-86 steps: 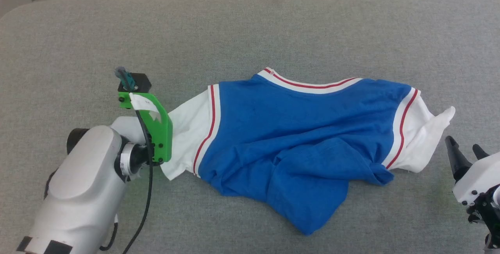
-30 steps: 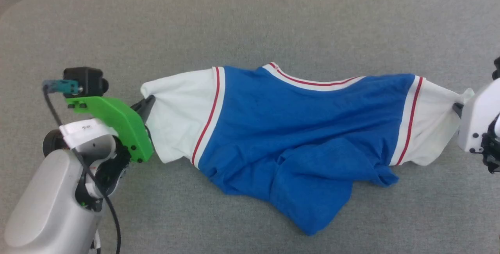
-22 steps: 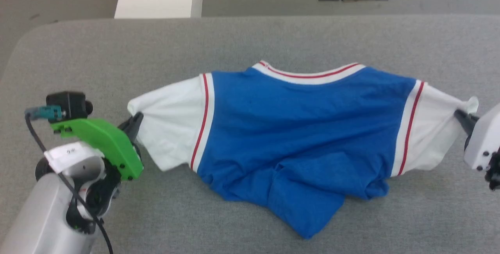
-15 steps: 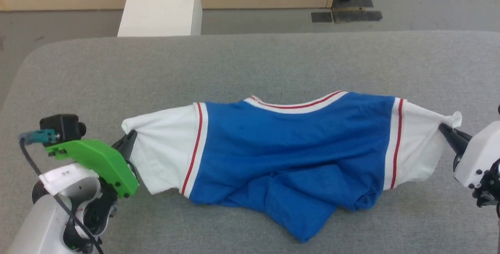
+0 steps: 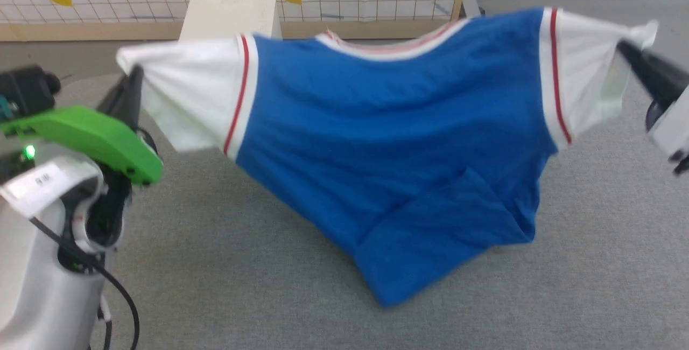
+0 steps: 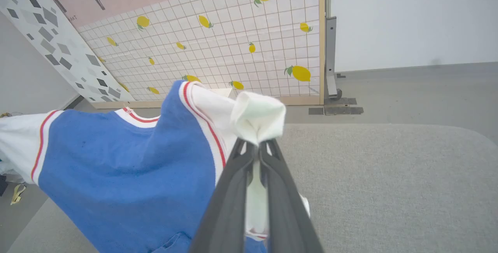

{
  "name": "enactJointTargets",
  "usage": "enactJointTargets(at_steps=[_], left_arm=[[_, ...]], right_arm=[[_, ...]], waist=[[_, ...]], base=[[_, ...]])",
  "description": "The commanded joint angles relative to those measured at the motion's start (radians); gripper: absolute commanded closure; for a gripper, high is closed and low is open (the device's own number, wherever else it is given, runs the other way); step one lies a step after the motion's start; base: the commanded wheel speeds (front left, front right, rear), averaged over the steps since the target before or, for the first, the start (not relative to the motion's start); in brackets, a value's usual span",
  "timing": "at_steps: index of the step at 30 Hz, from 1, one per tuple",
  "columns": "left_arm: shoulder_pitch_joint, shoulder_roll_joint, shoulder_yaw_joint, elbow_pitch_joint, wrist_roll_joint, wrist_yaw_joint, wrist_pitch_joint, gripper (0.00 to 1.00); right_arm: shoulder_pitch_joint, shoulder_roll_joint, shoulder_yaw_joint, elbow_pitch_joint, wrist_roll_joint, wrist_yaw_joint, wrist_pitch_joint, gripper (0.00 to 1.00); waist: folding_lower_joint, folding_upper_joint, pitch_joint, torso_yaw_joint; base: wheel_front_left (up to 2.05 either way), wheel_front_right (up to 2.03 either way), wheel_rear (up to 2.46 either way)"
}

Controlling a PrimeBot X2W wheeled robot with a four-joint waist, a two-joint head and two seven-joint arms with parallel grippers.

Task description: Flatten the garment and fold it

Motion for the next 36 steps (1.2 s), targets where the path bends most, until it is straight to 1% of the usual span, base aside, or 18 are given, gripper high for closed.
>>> enactJointTargets(at_steps=[1, 5, 11, 15, 21, 25, 29, 31, 36], left_arm=[[-0.044, 0.008, 0.003, 0.000, 0.010, -0.005, -0.009, 1.00], [-0.131, 0.014, 0.019, 0.002, 0.033, -0.001, -0.036, 1.00], [-0.245, 0.036, 0.038, 0.036, 0.061, -0.009, -0.063, 1.00], [-0.323, 0.051, 0.033, 0.075, 0.071, -0.031, -0.062, 1.00], [-0.445, 0.056, 0.001, 0.162, 0.099, -0.054, -0.053, 1.00], [-0.545, 0.055, -0.032, 0.252, 0.126, -0.076, -0.045, 1.00], [-0.670, 0.055, -0.060, 0.351, 0.171, -0.095, -0.063, 1.00], [-0.741, 0.052, -0.069, 0.399, 0.193, -0.102, -0.080, 1.00], [-0.920, 0.041, -0.085, 0.493, 0.240, -0.110, -0.123, 1.00]], right_arm=[[-0.048, -0.017, 0.005, 0.005, 0.011, -0.001, -0.011, 1.00], [-0.138, -0.032, 0.007, 0.017, 0.043, -0.001, -0.024, 1.00], [-0.232, -0.052, 0.014, 0.045, 0.059, -0.001, -0.032, 1.00], [-0.283, -0.052, 0.027, 0.069, 0.061, -0.001, -0.034, 1.00], [-0.364, -0.040, 0.037, 0.128, 0.043, -0.001, -0.029, 1.00], [-0.454, -0.027, 0.038, 0.195, -0.006, -0.001, -0.023, 1.00], [-0.585, -0.004, 0.051, 0.278, -0.073, -0.001, -0.042, 1.00], [-0.667, 0.008, 0.051, 0.323, -0.119, -0.001, -0.069, 1.00], [-0.879, 0.080, 0.004, 0.449, -0.227, -0.001, -0.181, 1.00]], waist=[[0.0000, 0.0000, -0.010, 0.005], [0.0000, 0.0000, -0.021, 0.008], [0.0000, 0.0000, -0.019, 0.008], [0.0000, 0.0000, -0.008, 0.009], [0.0000, 0.0000, 0.028, 0.014], [0.0000, 0.0000, 0.083, 0.018], [0.0000, 0.0000, 0.162, 0.017], [0.0000, 0.0000, 0.208, 0.018], [0.0000, 0.0000, 0.330, 0.013]], base=[[0.00, 0.00, 0.00], [0.00, 0.00, 0.00], [0.00, 0.00, 0.00], [0.00, 0.00, 0.00], [0.00, 0.00, 0.00], [0.00, 0.00, 0.00], [0.00, 0.00, 0.00], [0.00, 0.00, 0.00], [0.00, 0.00, 0.00]])
